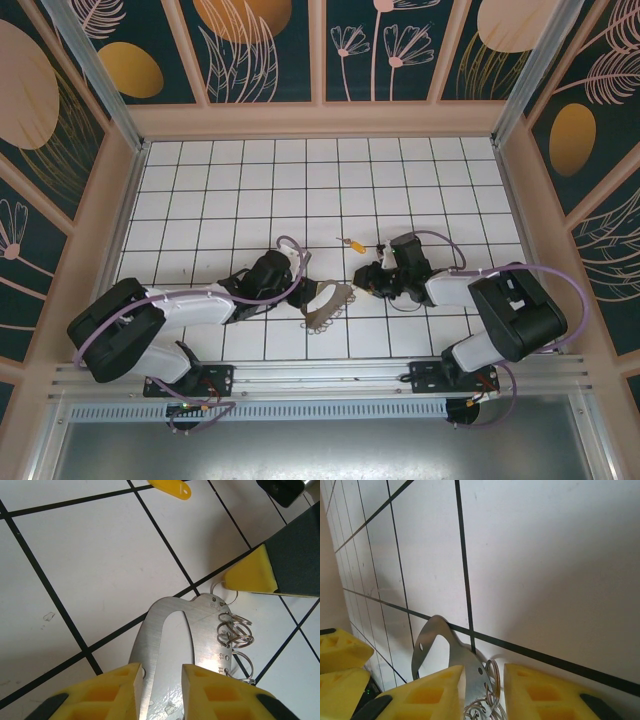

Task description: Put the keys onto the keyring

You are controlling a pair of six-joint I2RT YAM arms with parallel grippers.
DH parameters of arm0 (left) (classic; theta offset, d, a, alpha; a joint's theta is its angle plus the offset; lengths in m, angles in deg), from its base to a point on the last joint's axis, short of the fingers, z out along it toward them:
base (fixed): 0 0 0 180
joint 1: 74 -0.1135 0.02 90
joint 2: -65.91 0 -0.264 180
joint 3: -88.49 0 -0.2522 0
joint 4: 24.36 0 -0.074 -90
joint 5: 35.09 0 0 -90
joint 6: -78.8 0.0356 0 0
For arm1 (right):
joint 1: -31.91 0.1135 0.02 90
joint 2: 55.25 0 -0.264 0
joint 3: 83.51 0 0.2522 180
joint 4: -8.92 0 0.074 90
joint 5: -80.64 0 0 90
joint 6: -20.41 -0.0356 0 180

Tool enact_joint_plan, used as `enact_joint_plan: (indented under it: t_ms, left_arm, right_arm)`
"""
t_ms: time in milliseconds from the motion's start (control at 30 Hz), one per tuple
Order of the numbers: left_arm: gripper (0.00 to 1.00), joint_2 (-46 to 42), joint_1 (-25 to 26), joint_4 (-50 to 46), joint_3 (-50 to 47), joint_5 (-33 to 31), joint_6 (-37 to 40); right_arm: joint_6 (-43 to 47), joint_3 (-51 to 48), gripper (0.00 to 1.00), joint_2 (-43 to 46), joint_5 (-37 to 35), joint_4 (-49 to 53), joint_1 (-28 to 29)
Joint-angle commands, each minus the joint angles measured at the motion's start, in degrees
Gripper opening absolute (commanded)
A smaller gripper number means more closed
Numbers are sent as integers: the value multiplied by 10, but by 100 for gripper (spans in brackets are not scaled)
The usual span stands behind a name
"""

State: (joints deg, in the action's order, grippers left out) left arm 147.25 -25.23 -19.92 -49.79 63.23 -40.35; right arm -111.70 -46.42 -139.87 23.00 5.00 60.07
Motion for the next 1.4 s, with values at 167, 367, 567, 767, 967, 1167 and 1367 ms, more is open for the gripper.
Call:
enact_joint_plan:
  t_ms: [167, 367, 567, 767, 967, 1167, 1367]
  left_arm:
    - [26, -21, 4, -2, -12, -16, 11]
    - [26, -22, 3, -3, -13, -18, 12]
    - [26, -29, 3, -9, -12, -22, 12]
    - [26, -37, 4, -15, -12, -29, 12]
    - [23, -93, 4, -35, -20, -47, 24]
    - [24, -239, 4, -33, -50, -45, 59]
    - [53, -411, 4, -15, -79, -53, 88]
  right_arm:
    - [42, 27, 24, -10, -41, 41, 20]
    - [55, 30, 19, -2, -54, 57, 27]
    - [69, 33, 10, 7, -60, 64, 29]
    - [93, 31, 0, 32, -70, 52, 45]
    - [163, 29, 0, 118, -91, 33, 75]
    - [247, -28, 0, 288, -109, -90, 116]
    - [351, -31, 0, 364, -30, -154, 138]
